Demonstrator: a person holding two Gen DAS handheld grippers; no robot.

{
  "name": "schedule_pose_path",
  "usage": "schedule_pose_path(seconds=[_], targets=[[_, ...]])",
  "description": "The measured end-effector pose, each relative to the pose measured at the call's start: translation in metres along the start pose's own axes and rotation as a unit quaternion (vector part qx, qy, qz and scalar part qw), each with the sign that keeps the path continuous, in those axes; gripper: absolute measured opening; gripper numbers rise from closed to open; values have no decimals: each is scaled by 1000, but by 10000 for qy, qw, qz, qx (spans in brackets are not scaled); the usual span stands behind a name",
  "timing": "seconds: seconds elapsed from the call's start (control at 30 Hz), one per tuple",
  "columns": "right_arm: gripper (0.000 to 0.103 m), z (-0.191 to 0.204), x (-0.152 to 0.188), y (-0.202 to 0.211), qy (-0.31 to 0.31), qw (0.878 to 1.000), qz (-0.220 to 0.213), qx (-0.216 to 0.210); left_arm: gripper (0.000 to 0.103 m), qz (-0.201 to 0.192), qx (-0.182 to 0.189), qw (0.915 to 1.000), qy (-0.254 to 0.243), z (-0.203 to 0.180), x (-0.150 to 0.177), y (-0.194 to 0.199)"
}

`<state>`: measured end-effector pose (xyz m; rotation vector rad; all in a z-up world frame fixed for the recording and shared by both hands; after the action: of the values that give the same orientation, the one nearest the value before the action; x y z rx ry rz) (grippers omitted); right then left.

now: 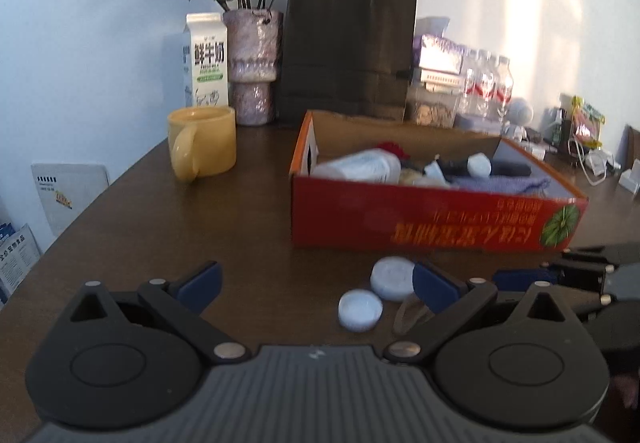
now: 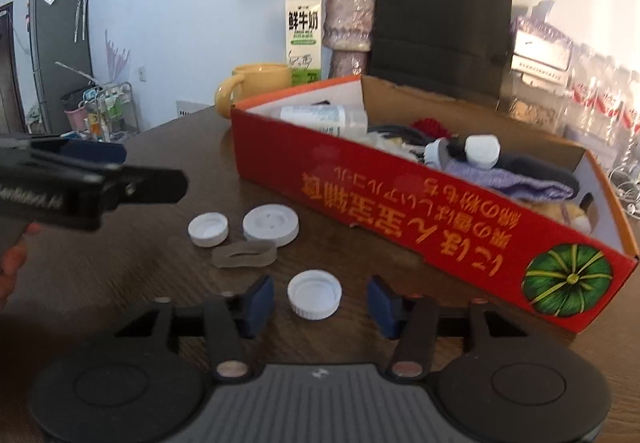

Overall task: Organize objects
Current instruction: 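Grasp a white cap with the right gripper while the left gripper grasps the translucent beige loop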

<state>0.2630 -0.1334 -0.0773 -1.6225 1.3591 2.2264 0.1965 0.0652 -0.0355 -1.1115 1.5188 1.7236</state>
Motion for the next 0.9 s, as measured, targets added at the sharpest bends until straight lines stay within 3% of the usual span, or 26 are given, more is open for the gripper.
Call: schedule_pose_path(seconds=[0.17,0.43,0.47,0.7,0.9], targets=[[28,1,1,0,-24,9999,-27,-107,103,106,56,9999,-74,-2,7,2],[27,-2,-1,4,-72,9998,-202,3,102,118,314,9988,-365,-23,11,2],[27,-4,-1,7,-108,9996,-255,38,99,127,372,9983,-432,-26,11,2],[27,-18,-1,20,-364,9976,-529,249,43,220,739,9922,-982,-55,14,-8],[27,-19,1,24,-390,9974,-561,217,35,310,774,9890,-1223,-69,13,-21]])
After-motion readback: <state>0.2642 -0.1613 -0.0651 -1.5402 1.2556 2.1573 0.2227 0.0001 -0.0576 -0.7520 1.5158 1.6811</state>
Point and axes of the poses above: each gripper's, at about its wrist camera, not at the fingertips, and y roughly against the way its jaws point, z to its left, x to its underside, the point moved 1 cm from there along -y, roughly the way its jaws point, and after that the axes turned 6 degrees about -x, right-handed, at the moved point
